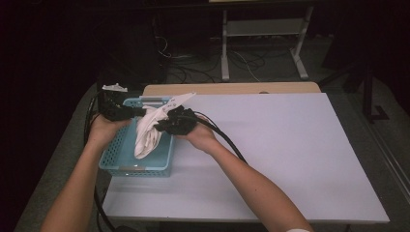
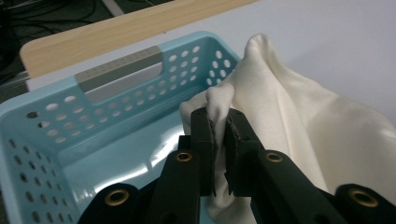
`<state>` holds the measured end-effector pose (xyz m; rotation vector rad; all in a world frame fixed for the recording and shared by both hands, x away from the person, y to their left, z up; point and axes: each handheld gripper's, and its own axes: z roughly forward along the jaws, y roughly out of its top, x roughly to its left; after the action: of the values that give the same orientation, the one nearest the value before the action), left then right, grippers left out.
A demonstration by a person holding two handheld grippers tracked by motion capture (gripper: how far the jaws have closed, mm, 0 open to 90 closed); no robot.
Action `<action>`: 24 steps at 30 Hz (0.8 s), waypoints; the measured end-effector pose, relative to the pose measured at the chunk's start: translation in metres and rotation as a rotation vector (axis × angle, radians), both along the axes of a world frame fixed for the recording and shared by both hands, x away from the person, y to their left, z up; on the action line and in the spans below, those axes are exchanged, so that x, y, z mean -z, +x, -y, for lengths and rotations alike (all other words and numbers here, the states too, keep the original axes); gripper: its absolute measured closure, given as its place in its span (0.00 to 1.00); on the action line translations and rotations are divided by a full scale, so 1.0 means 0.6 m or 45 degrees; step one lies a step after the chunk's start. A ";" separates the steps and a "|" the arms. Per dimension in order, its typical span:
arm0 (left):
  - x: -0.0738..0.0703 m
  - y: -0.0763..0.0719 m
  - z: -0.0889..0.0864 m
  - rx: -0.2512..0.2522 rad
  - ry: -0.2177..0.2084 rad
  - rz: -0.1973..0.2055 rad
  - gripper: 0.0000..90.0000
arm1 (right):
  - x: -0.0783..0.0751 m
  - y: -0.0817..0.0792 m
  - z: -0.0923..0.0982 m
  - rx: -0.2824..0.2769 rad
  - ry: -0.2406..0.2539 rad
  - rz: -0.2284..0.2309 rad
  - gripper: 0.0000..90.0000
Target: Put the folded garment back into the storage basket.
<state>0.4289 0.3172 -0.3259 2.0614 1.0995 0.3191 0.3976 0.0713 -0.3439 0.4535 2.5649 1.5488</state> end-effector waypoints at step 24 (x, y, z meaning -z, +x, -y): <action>0.052 0.021 -0.002 -0.143 0.139 -0.019 0.91 | 0.054 -0.015 -0.010 -0.038 -0.089 -0.063 0.91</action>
<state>0.4417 0.3186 -0.3573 2.1043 1.2338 0.4280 0.3888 0.0772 -0.3763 0.4538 2.6653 1.4699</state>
